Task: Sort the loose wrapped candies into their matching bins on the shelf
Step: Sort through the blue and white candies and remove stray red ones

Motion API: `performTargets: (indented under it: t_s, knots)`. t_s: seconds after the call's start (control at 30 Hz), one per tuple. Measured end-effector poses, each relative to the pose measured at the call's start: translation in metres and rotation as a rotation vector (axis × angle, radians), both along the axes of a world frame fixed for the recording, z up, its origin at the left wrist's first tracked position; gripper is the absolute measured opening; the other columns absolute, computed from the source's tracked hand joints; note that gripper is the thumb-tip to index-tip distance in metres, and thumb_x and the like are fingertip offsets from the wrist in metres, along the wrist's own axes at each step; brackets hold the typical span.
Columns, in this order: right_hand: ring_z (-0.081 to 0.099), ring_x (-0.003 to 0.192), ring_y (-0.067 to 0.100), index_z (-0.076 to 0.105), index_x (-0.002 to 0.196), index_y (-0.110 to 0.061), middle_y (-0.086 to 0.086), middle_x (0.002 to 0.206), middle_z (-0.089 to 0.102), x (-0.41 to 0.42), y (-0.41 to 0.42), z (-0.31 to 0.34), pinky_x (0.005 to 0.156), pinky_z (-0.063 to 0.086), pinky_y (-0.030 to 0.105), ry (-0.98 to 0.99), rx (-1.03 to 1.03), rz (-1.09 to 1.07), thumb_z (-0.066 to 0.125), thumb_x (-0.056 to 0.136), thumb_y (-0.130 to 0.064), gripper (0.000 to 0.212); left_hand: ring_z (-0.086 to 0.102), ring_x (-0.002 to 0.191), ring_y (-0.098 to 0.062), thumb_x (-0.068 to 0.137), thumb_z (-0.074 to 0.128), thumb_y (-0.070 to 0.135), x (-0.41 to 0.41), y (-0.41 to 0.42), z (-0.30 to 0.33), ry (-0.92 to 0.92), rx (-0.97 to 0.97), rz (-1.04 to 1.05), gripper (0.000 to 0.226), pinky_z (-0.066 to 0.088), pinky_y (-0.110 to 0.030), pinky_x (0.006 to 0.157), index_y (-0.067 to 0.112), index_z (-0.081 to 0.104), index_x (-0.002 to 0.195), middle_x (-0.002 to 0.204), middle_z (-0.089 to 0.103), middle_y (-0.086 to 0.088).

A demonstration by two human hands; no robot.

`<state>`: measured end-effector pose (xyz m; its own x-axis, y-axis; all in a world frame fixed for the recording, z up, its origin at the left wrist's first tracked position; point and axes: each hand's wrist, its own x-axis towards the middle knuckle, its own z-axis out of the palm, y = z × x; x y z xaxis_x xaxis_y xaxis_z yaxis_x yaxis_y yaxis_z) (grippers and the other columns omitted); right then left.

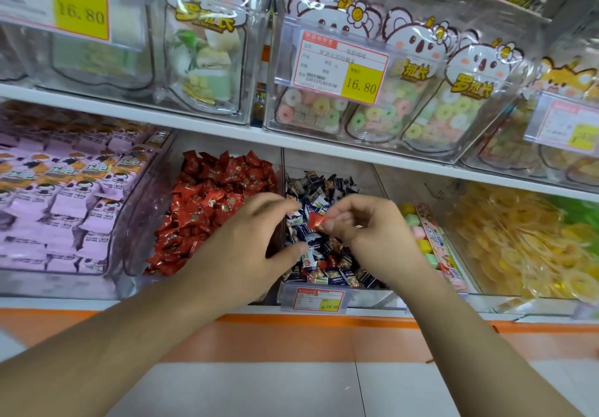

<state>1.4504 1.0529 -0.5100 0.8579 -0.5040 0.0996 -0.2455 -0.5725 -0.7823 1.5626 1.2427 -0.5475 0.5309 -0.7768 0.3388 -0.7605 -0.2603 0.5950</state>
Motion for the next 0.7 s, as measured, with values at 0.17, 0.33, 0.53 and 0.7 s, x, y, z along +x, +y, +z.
performTargets:
  t_s: [0.17,0.33,0.53,0.7]
  knots:
    - [0.072,0.074,0.017,0.079,0.092,-0.012,0.005,0.081,0.077,0.007,0.027,0.014,0.069,0.059,0.026,-0.129,0.136,0.158,0.078,0.089,-0.004,0.008,0.064,0.096,0.009,0.089,0.064,0.058,-0.005,0.005,0.02,0.161,-0.123,0.079,0.041,0.051,-0.018,0.083,0.043,0.066,0.126,0.096,0.071,0.024]
    - [0.075,0.082,0.019,0.079,0.096,-0.018,0.003,0.085,0.078,0.004,0.011,0.009,0.078,0.063,0.037,-0.058,0.126,0.1,0.07,0.095,-0.004,0.017,0.067,0.076,0.001,0.092,0.072,0.041,0.011,0.015,0.021,0.09,-0.121,0.212,0.015,0.05,-0.015,0.065,0.039,0.069,0.107,0.084,0.071,0.017]
    - [0.071,0.089,0.006,0.079,0.096,-0.031,-0.013,0.095,0.077,-0.001,-0.016,-0.036,0.083,0.062,0.03,0.425,-0.309,0.081,0.059,0.098,-0.009,0.03,0.032,0.147,-0.002,0.099,0.06,0.041,0.021,0.02,0.012,-0.067,0.115,0.1,0.064,0.027,-0.03,0.122,0.039,0.032,0.157,0.161,0.03,0.023]
    - [0.068,0.103,0.014,0.072,0.123,-0.034,-0.007,0.117,0.074,0.001,-0.025,-0.049,0.098,0.055,0.032,0.553,-0.427,0.085,0.066,0.097,-0.019,0.03,0.001,0.153,0.006,0.105,0.041,0.054,0.008,0.006,-0.003,-0.141,0.246,-0.09,0.063,-0.006,-0.01,0.114,0.041,0.017,0.161,0.167,-0.001,0.029]
